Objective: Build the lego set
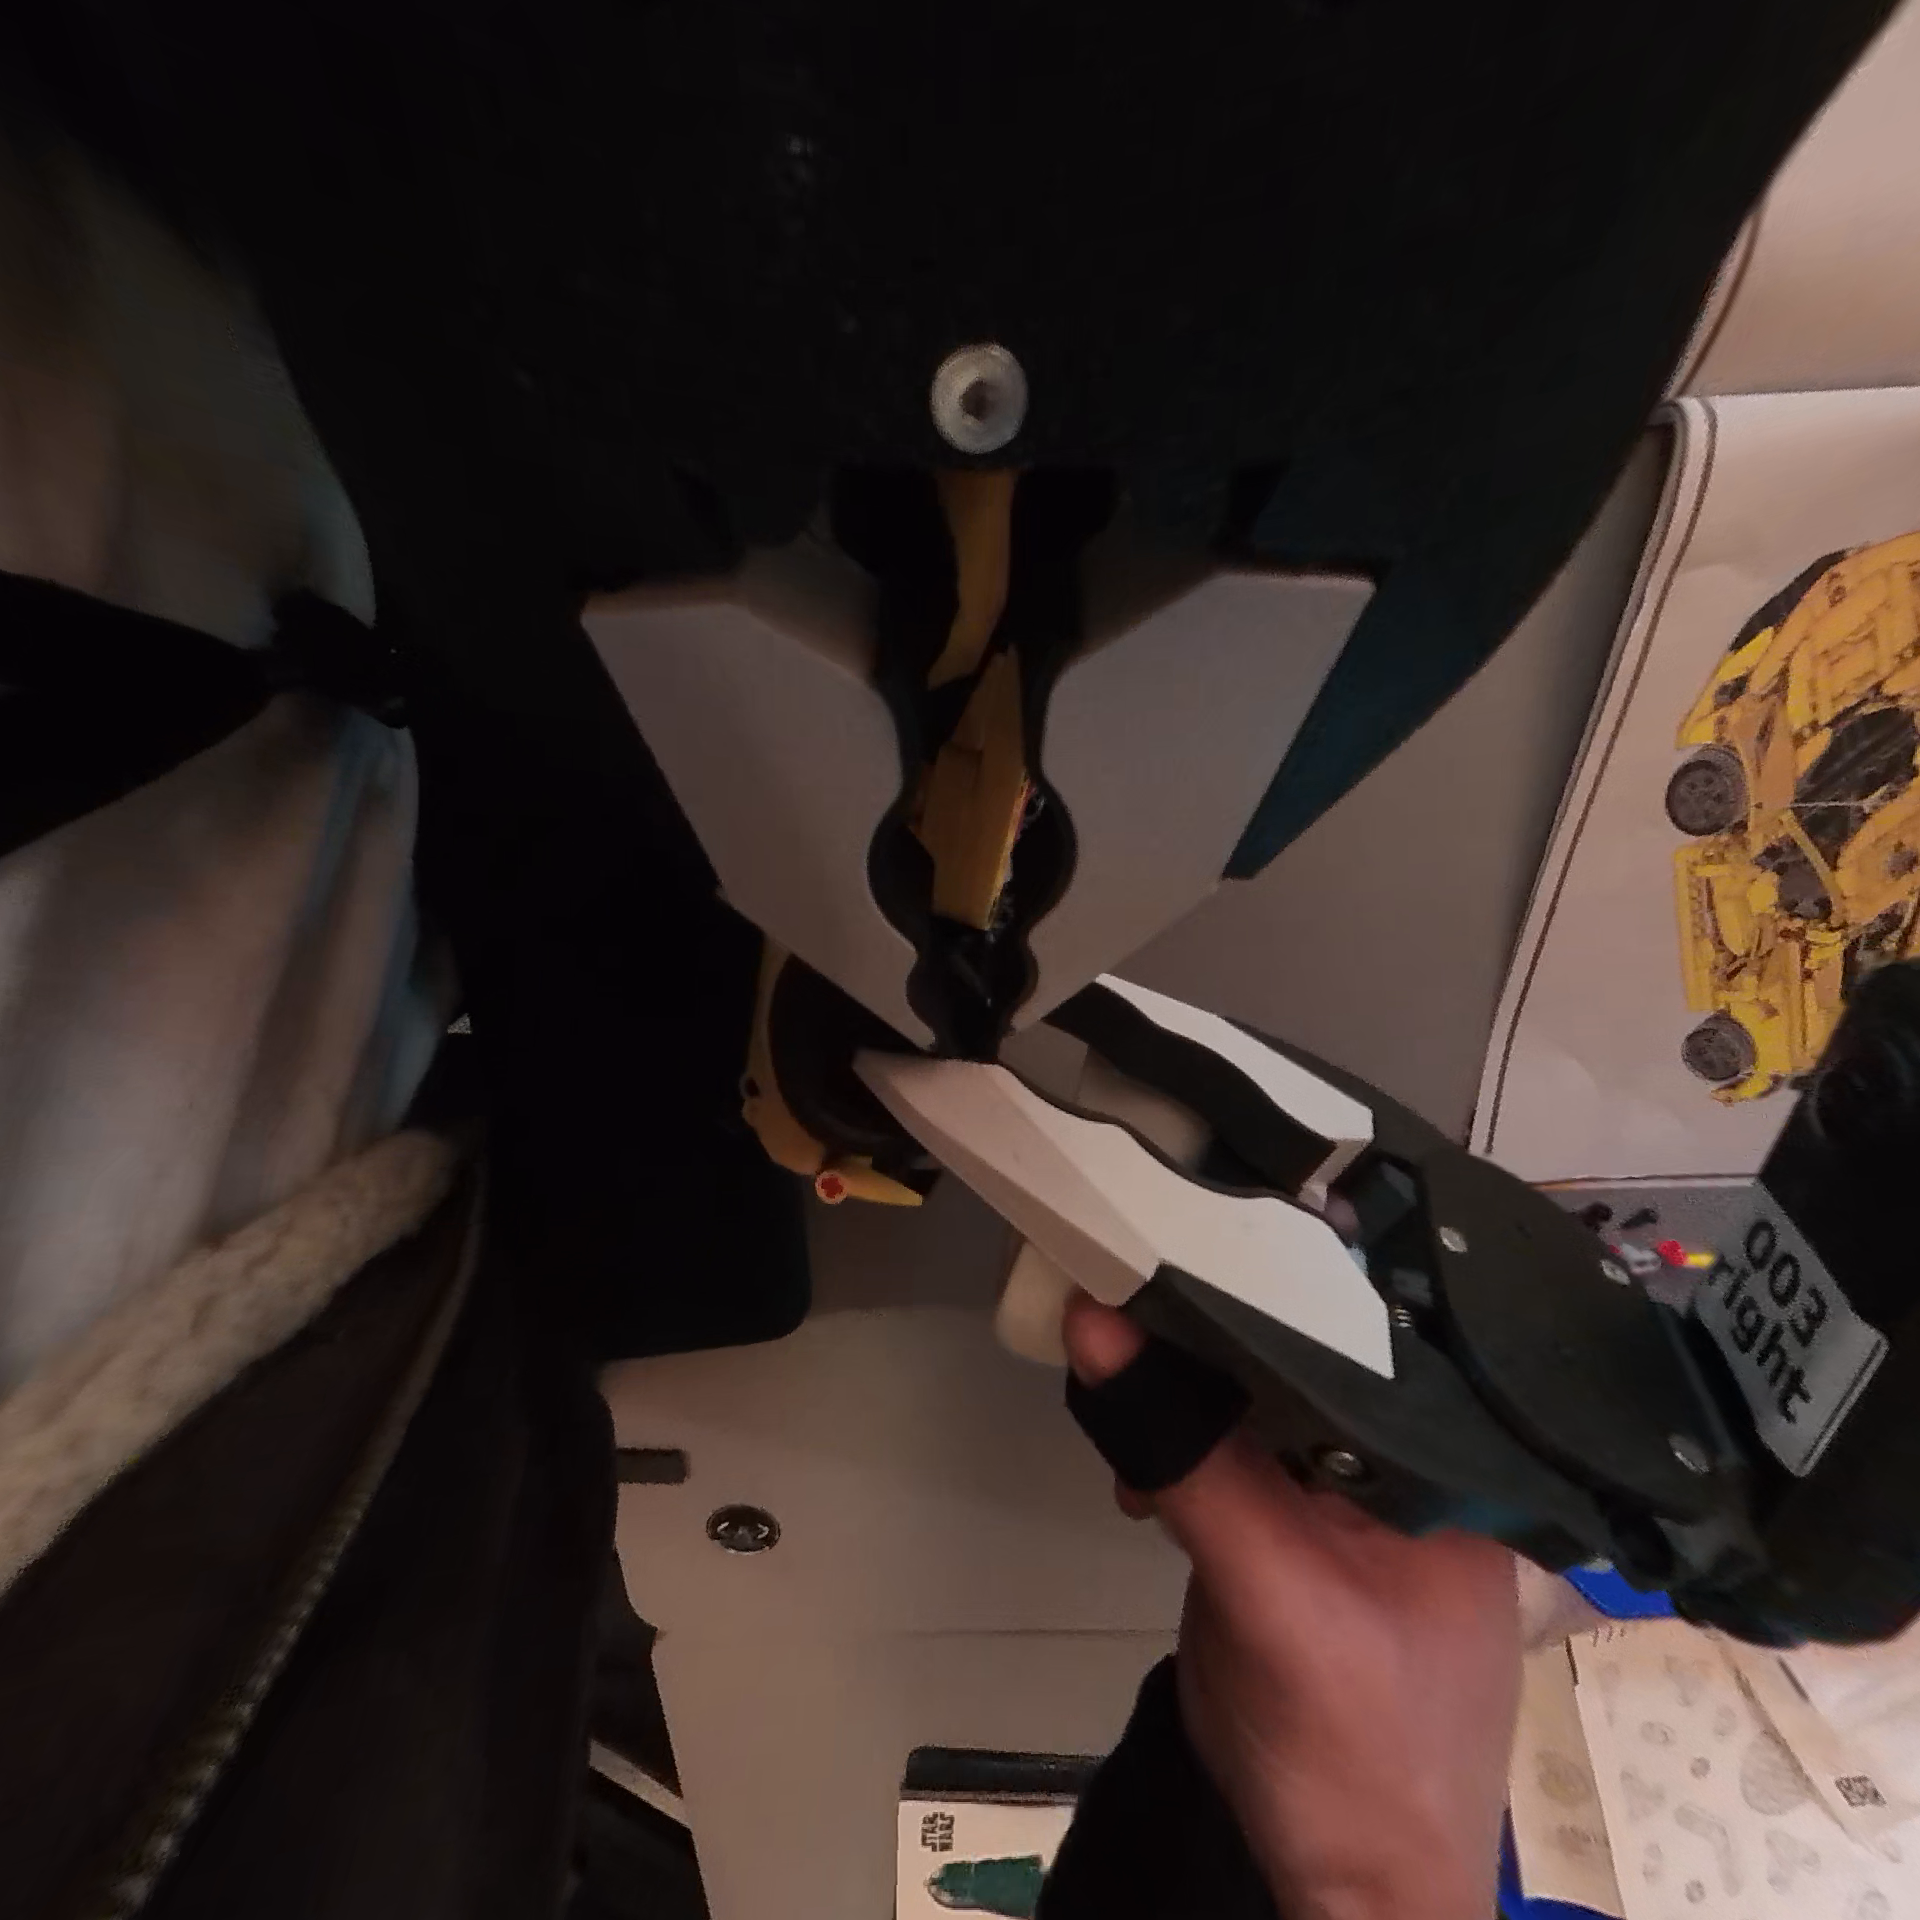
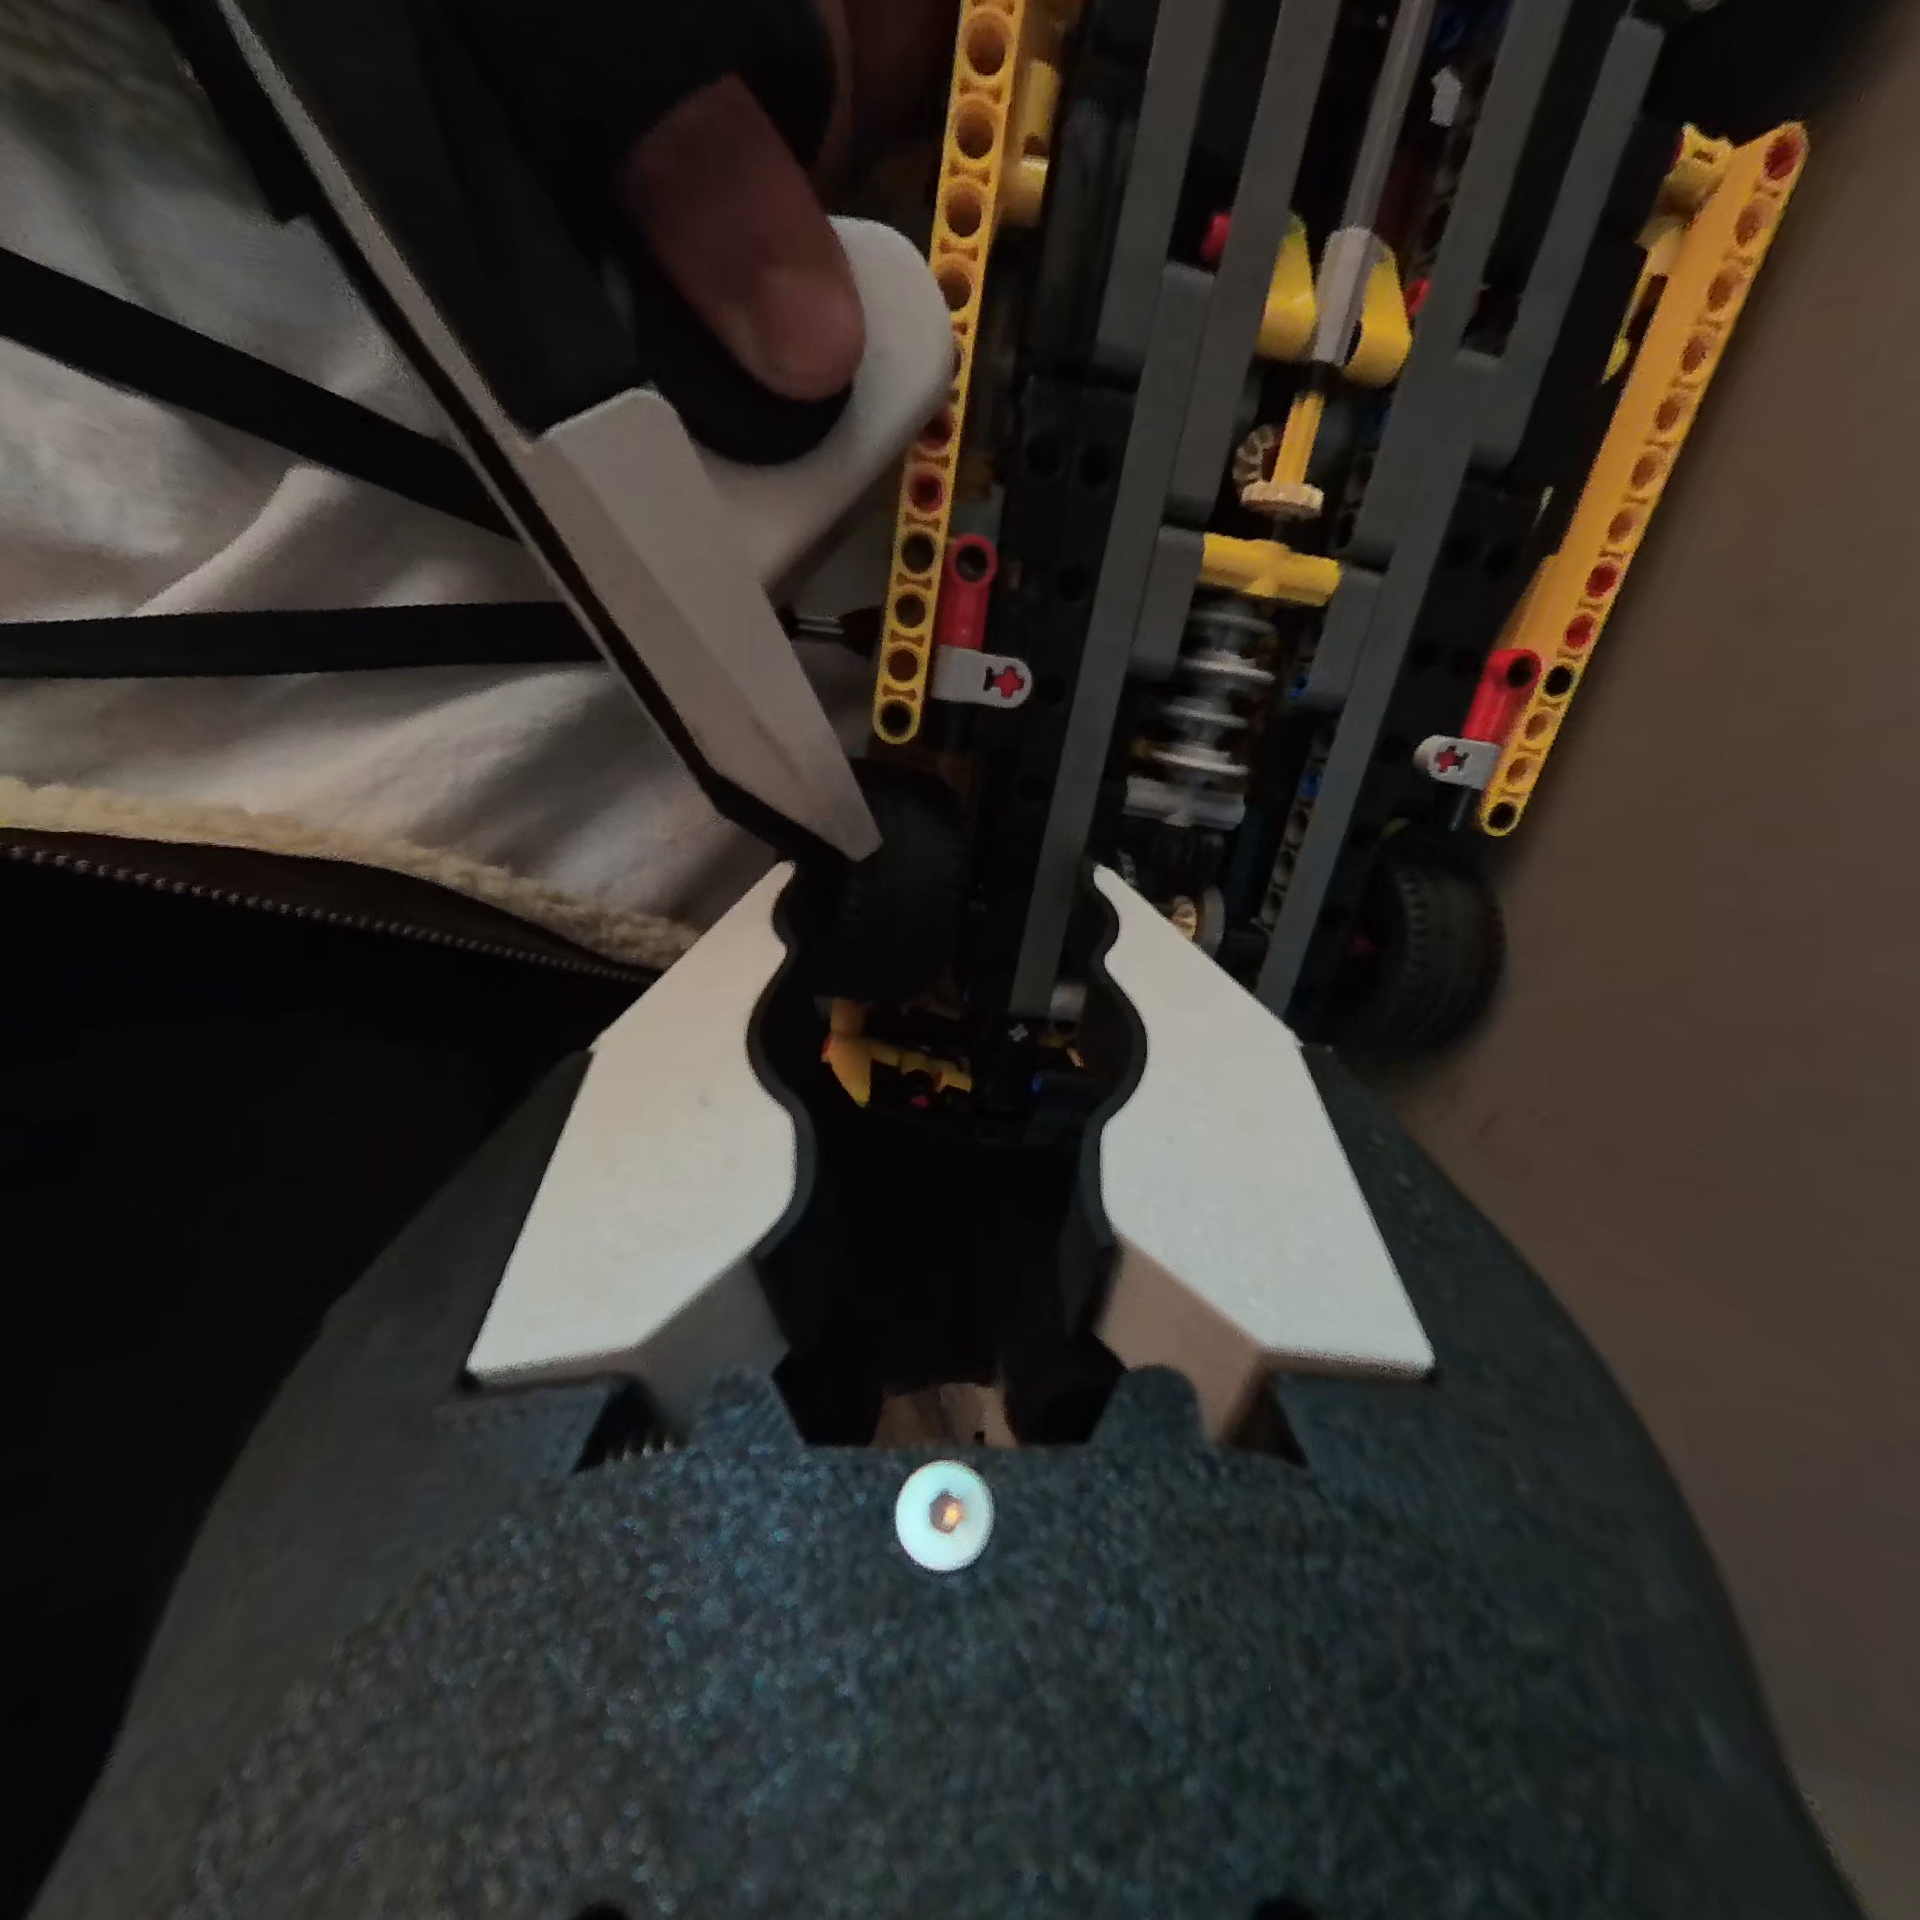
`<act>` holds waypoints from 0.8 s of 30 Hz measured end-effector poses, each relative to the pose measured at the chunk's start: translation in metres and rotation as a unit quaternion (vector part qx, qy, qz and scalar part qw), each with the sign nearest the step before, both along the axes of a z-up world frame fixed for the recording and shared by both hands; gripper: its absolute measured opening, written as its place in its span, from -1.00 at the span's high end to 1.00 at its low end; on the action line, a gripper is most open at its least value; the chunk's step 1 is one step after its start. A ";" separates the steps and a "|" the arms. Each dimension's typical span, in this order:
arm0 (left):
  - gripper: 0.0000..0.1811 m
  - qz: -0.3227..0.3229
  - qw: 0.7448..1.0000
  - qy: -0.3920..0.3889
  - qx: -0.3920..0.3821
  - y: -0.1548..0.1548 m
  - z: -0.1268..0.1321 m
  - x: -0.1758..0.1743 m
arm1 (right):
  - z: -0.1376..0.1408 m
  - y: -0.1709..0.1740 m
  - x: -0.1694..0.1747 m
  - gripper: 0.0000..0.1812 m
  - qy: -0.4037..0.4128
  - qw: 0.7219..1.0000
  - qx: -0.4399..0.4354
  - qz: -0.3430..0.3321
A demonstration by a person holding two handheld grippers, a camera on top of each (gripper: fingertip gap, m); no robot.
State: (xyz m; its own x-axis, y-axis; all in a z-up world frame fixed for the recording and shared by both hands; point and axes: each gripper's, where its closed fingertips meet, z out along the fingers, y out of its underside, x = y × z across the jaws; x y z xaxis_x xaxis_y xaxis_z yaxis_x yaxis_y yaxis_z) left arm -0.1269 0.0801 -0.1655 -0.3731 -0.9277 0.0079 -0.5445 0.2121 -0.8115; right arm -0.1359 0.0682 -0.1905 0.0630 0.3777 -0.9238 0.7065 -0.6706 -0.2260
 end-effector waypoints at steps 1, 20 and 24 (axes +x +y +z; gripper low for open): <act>0.92 0.001 1.000 -0.001 0.006 0.001 0.000 0.001 | 0.000 0.001 0.001 0.47 -0.002 1.000 -0.005 -0.006; 0.67 -0.021 1.000 0.000 -0.016 -0.004 0.006 0.002 | -0.001 0.005 0.010 0.46 0.013 0.999 0.022 0.032; 0.79 -0.010 1.000 0.010 0.012 0.004 -0.001 0.004 | -0.002 0.007 0.009 0.47 0.008 1.000 0.009 0.020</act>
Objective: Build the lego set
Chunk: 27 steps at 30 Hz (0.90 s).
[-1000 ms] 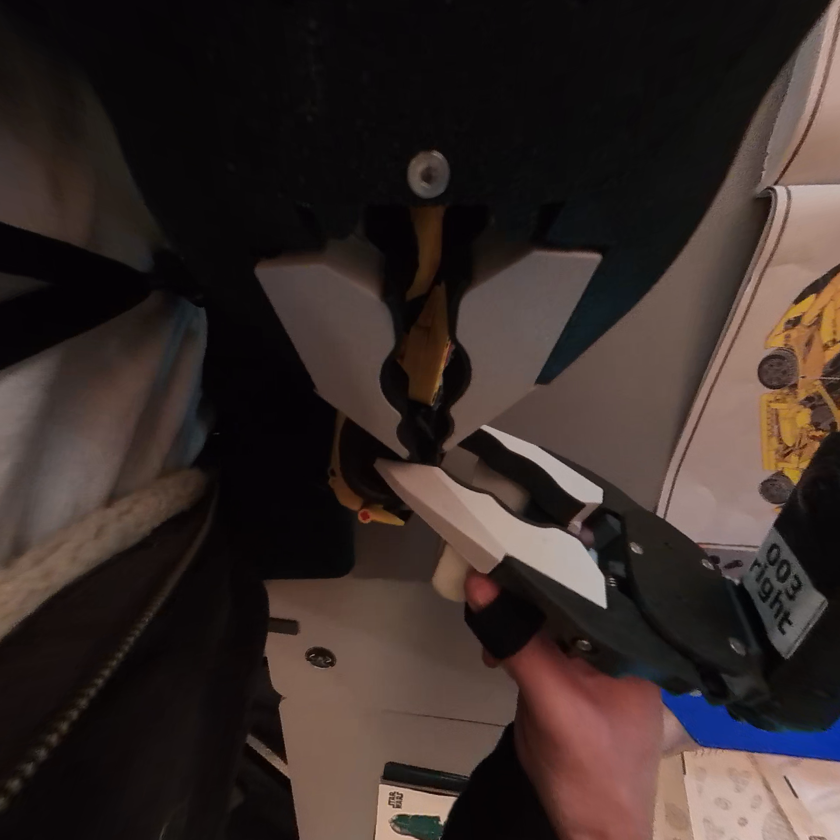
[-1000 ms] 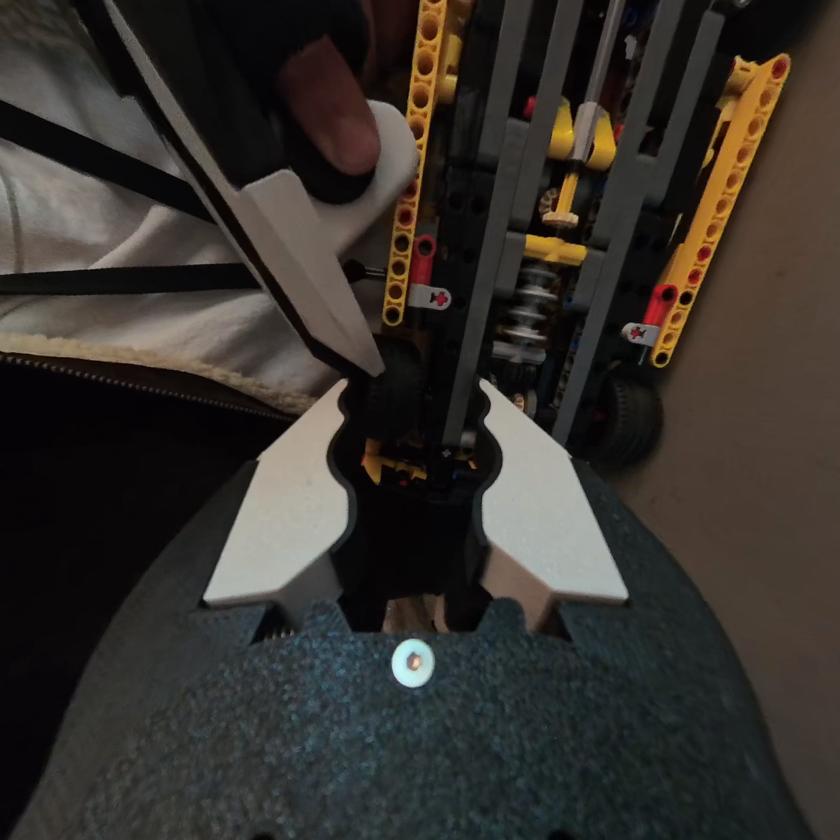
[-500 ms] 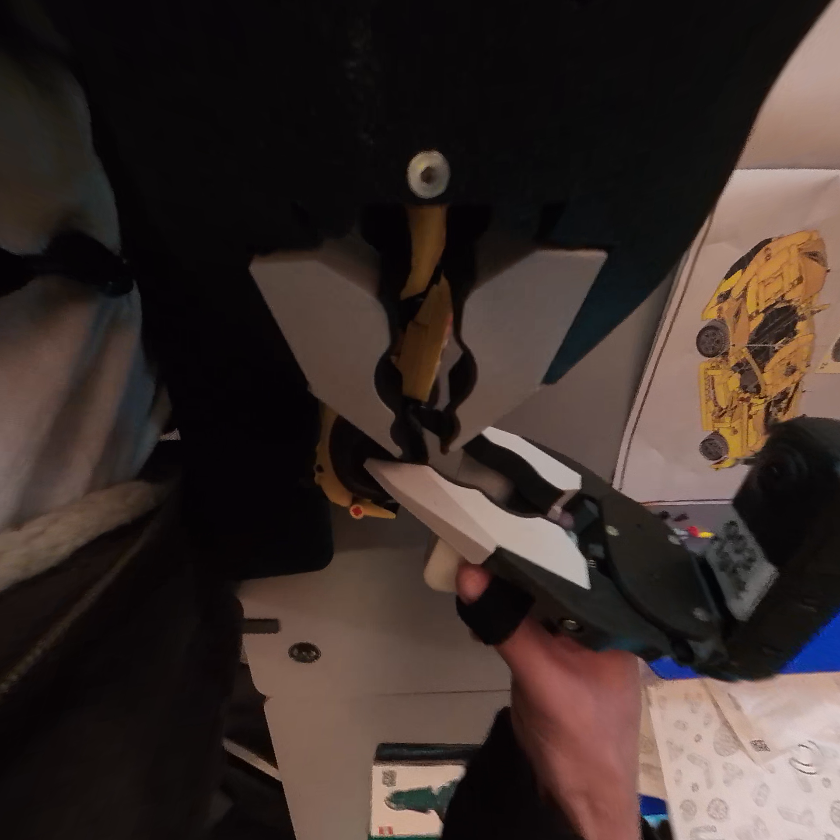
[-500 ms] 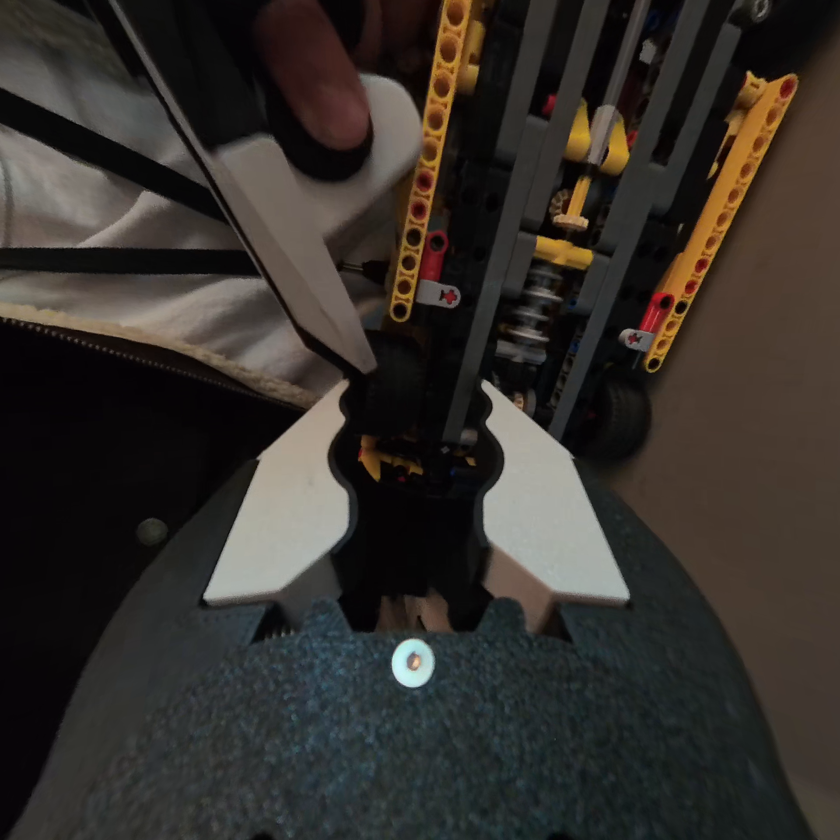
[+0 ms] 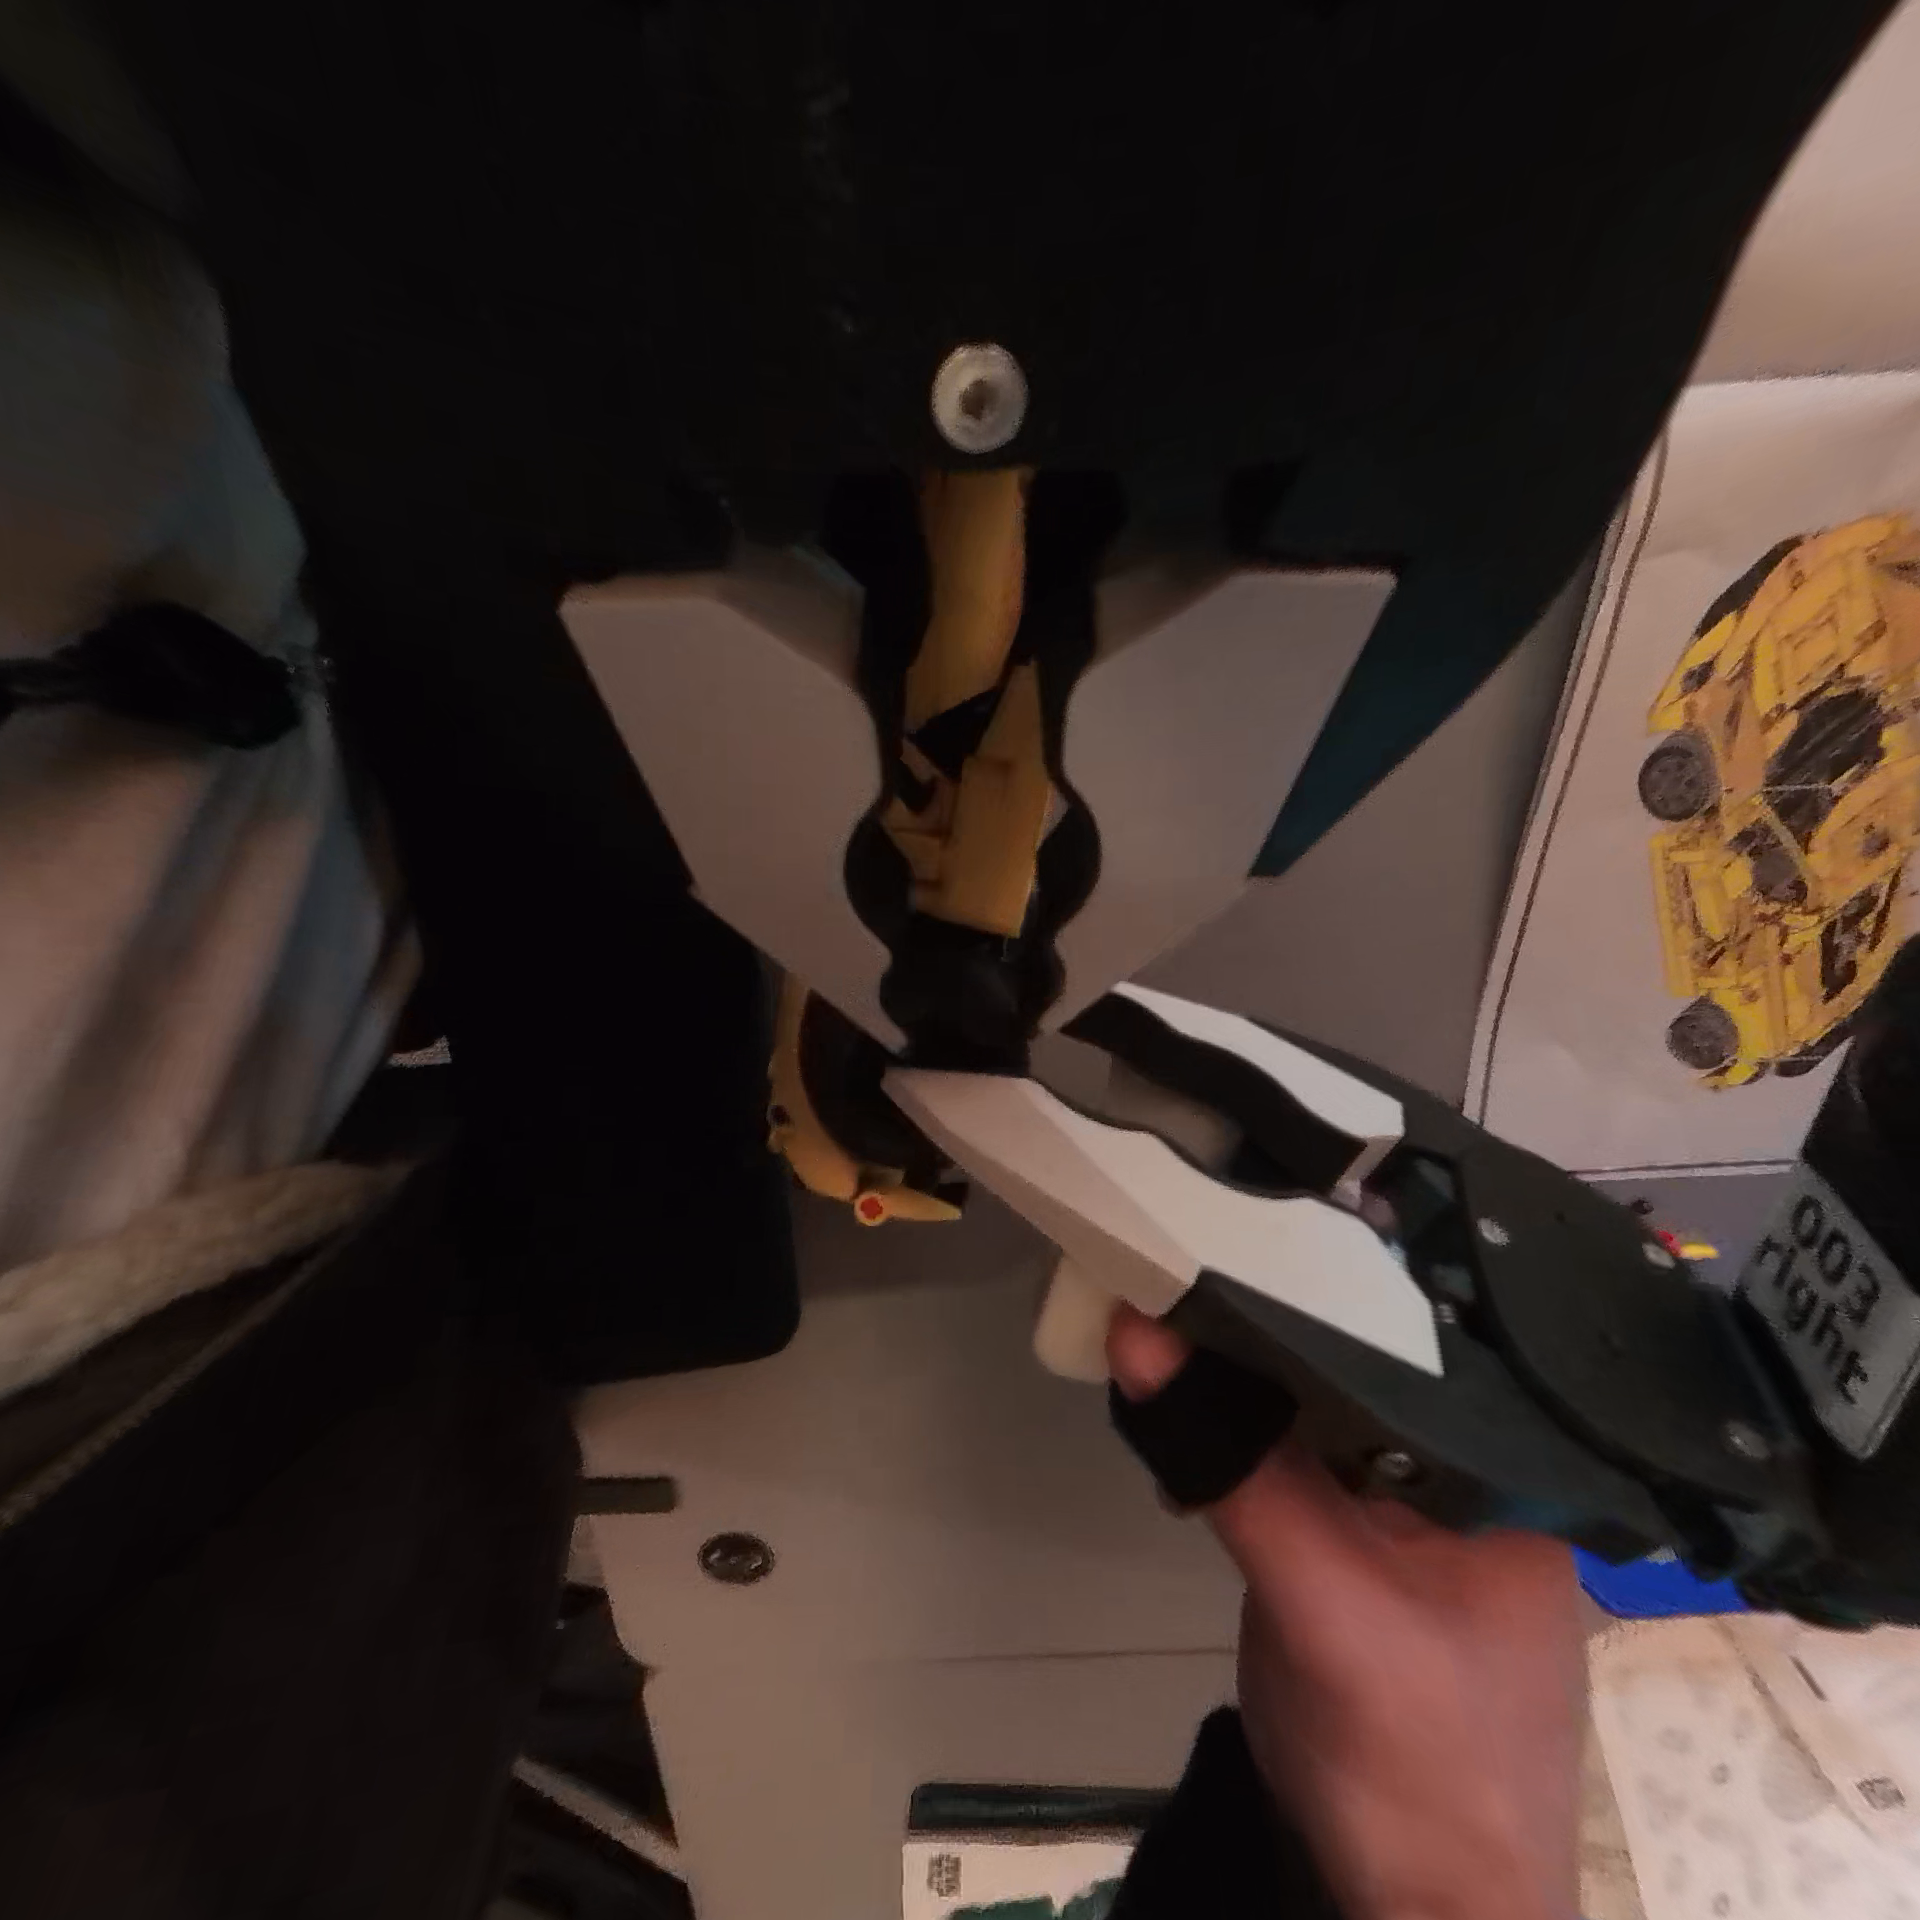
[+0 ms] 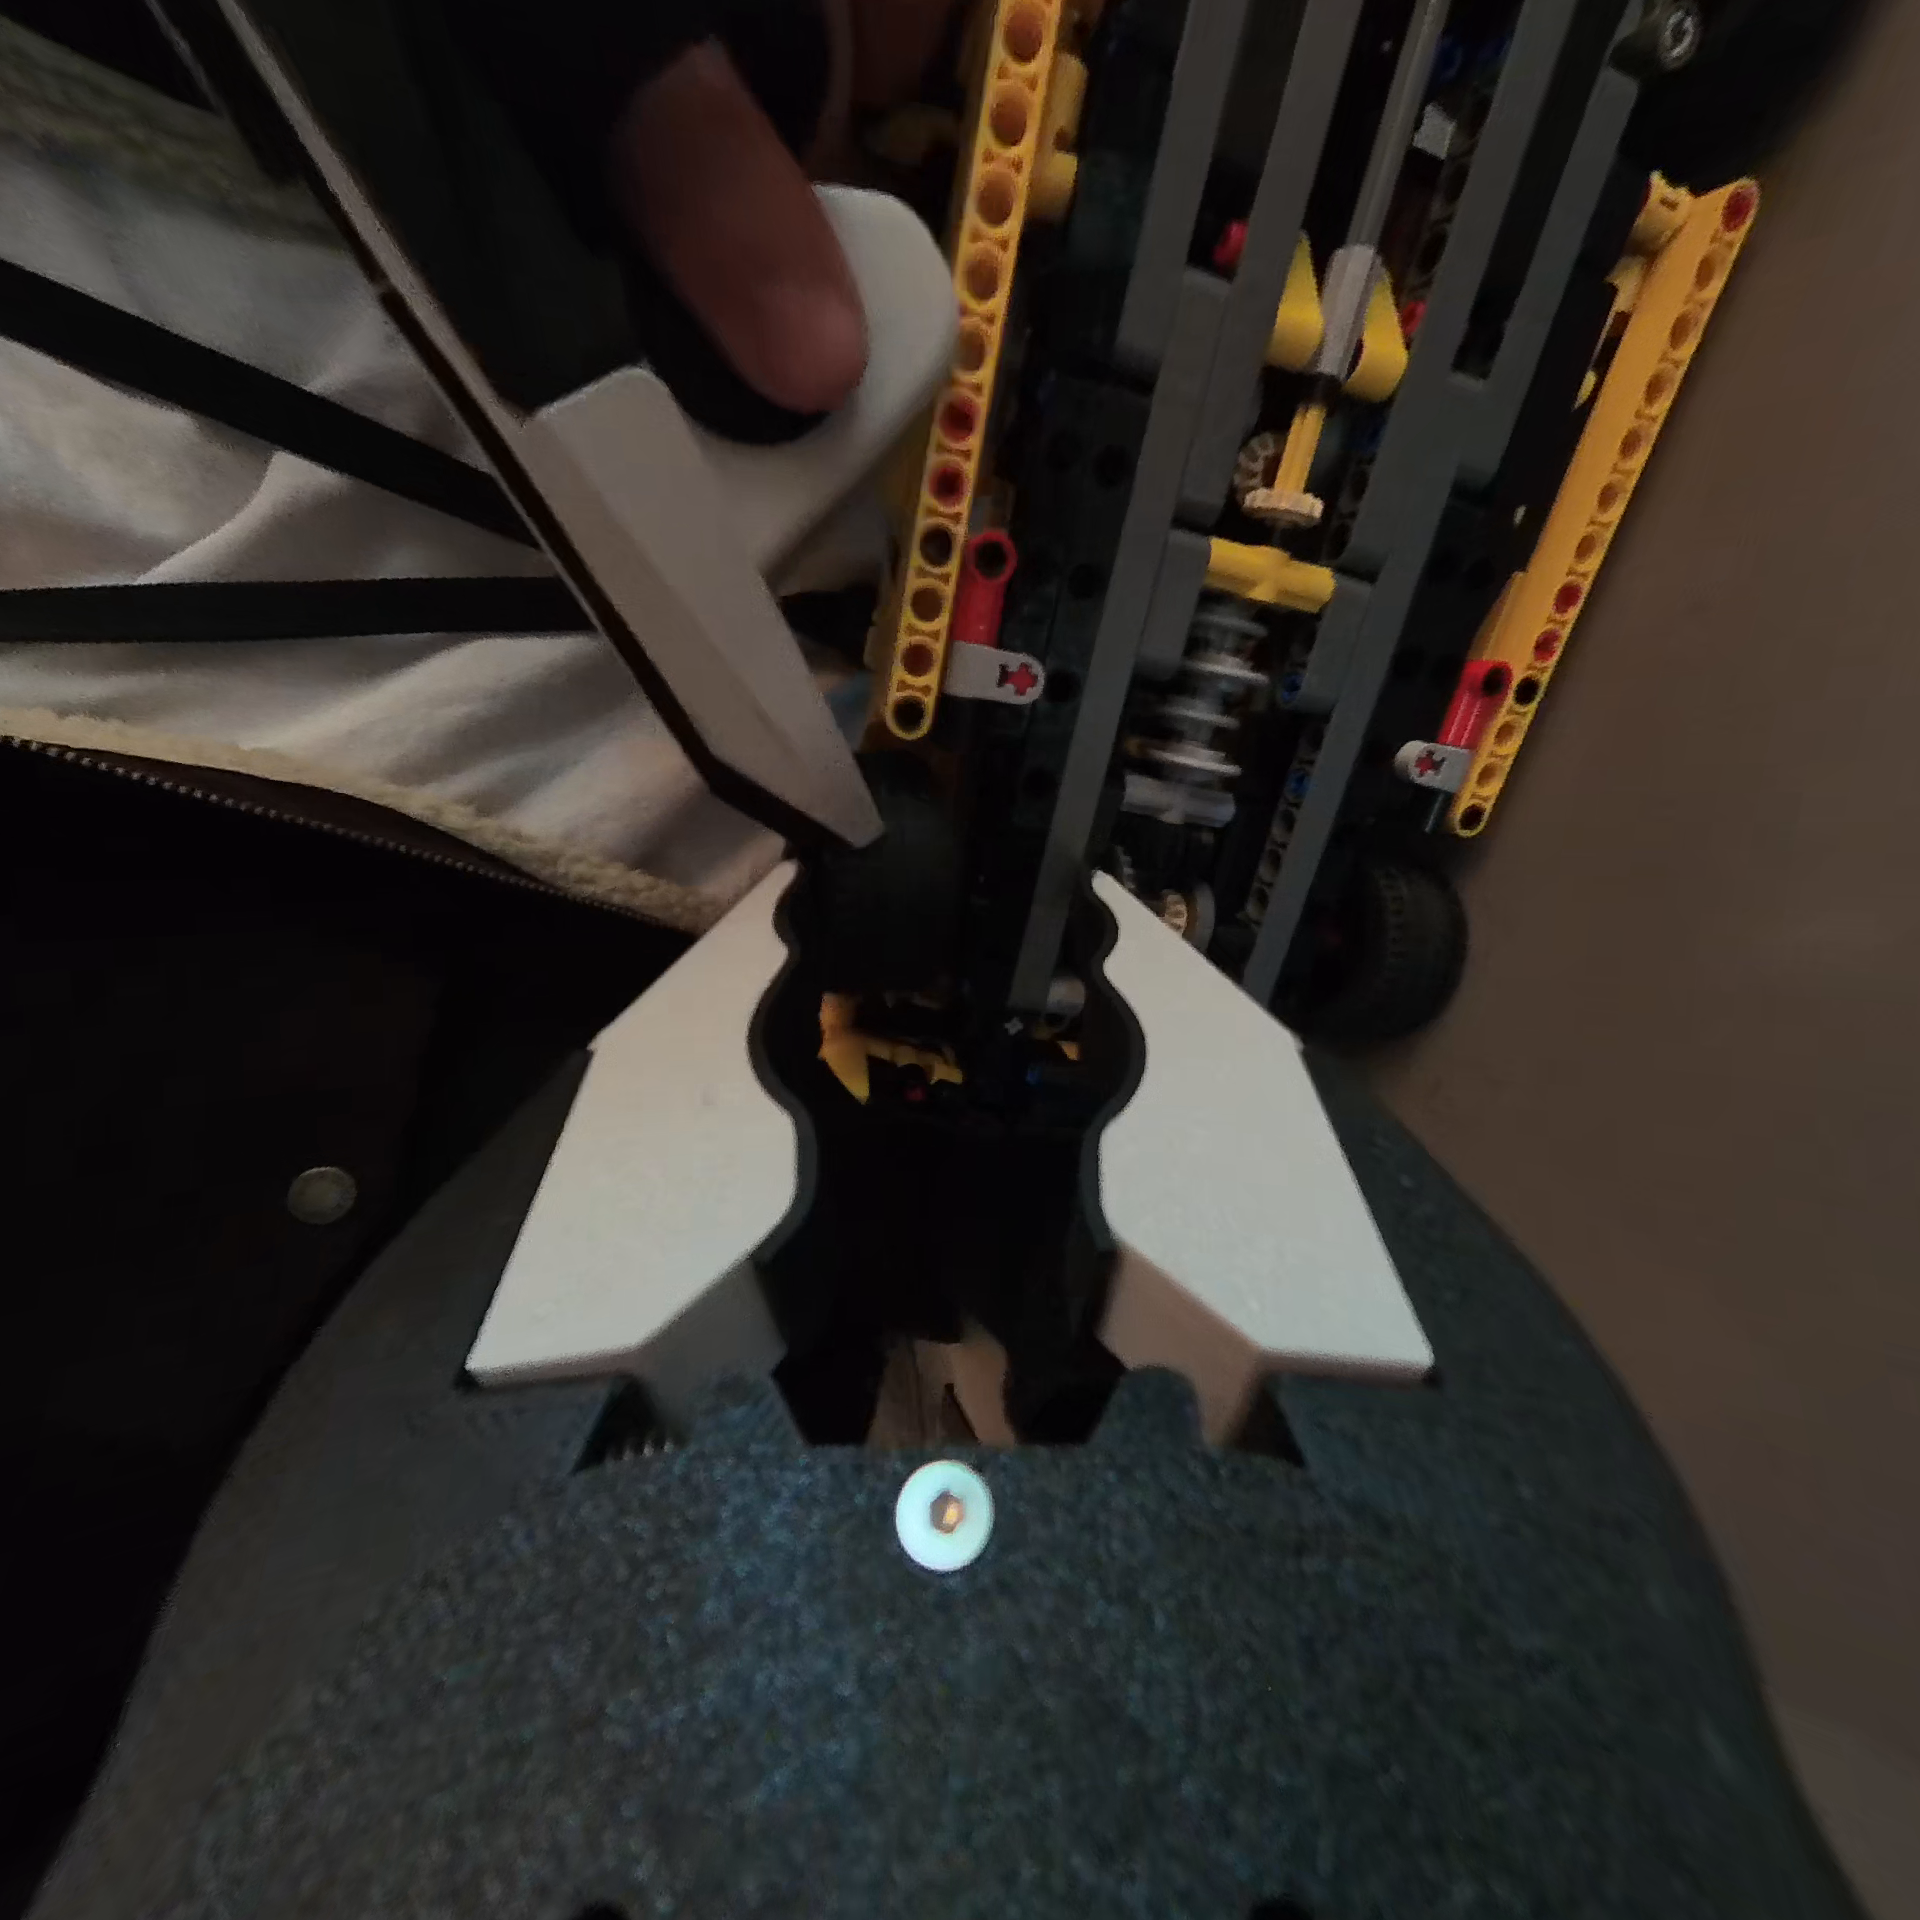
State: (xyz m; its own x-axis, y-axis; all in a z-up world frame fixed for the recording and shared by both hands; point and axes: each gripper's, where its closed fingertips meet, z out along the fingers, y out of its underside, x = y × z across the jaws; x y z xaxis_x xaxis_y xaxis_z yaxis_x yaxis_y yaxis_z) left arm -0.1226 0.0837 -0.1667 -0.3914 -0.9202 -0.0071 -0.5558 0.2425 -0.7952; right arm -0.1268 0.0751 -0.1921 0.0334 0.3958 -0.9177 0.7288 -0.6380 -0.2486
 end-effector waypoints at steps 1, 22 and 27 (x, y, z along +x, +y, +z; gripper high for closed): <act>0.79 -0.003 1.000 0.001 -0.006 0.000 0.000 0.000 | 0.000 0.000 0.000 0.47 0.002 1.000 0.003 0.000; 0.80 -0.021 0.999 -0.018 0.017 -0.004 0.001 0.000 | -0.002 -0.006 0.003 0.43 0.018 0.995 0.072 0.063; 0.91 -0.013 0.999 -0.005 0.030 0.003 -0.005 0.003 | -0.003 -0.003 0.004 0.50 0.010 0.997 0.060 0.054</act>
